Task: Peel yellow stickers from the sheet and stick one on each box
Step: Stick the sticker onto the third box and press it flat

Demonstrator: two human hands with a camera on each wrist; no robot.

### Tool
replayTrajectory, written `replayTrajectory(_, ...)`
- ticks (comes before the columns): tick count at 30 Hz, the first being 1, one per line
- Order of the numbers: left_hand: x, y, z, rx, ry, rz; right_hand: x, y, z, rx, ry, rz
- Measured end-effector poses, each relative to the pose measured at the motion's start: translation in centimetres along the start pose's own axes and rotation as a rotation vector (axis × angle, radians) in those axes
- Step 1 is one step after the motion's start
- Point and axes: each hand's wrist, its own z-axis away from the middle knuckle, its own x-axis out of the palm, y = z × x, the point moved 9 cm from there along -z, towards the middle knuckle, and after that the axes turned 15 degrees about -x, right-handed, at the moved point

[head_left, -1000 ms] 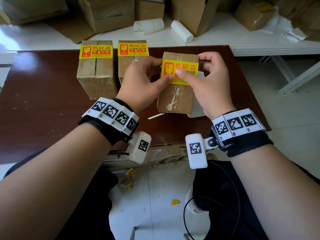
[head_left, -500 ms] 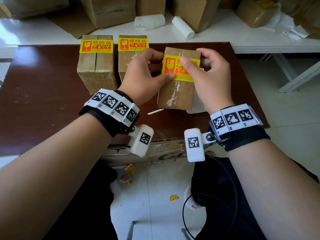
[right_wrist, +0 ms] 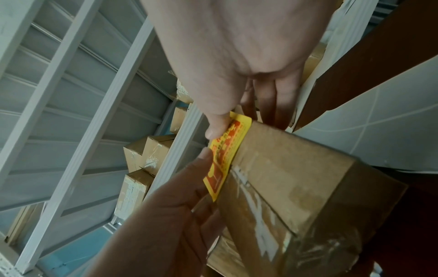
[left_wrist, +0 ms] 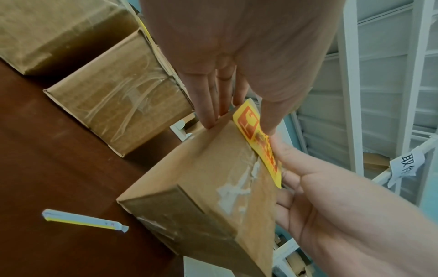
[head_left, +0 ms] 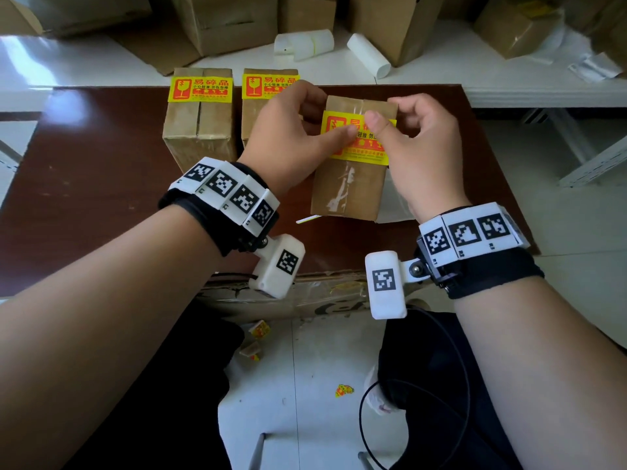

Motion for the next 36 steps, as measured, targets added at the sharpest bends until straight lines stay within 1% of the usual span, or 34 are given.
replayTrajectory(4,-0.6,-0.4,-0.3,-0.008,0.082,-0.080,0.2,-0.2,0.1,-0.003,-0.029,0.005)
replayTrajectory(7,-0.6,0.2,-0.3,0.032,0.094,-0.127,0.2,-0.2,-0.2,-0.011,-0.041,-0.003)
replayTrajectory(8,-0.6,0.4,-0.4,0.037,0.093,-0.130,0.2,-0.1,-0.3,-0.008,-0.053,-0.009)
replayTrajectory(11,-1.1,0.3,-0.8,0.012,0.153,-0.134,0.4,0.0,-0.3,-0.003,-0.096,-0.017)
replayTrajectory(13,-1.2,0.3,-0.9,-0.001,0.160,-0.112,0.3,-0.3,-0.3,-0.009,-0.116,-0.008)
replayTrajectory(17,-1.3,1.1,-0.8,0.004,0.181,-0.058,-0.1,-0.9,-0.7,-0.024,-0.143,0.000)
replayTrajectory(19,-1.3,1.4,-0.7,0.022,0.206,-0.069,-0.1,-1.2,-0.8,-0.029,-0.150,0.002)
replayTrajectory(25,-0.5,1.4,-0.9,0.070,0.147,-0.159,-0.5,-1.0,-0.8,-0.040,-0.146,-0.008)
replayTrajectory(29,-1.1,0.6,-1.3,0.034,0.152,-0.059,-0.4,-1.0,-1.1,-0.036,-0.109,-0.019)
replayTrajectory(33,-1.4,0.3,-1.5,-0.004,0.165,0.031,-0.1,-1.0,-1.2,-0.004,-0.063,-0.083)
replayTrajectory(36,-1.2,0.3,-1.5,0.005,0.153,-0.015,0.2,-1.1,-1.1,-0.005,-0.085,-0.060)
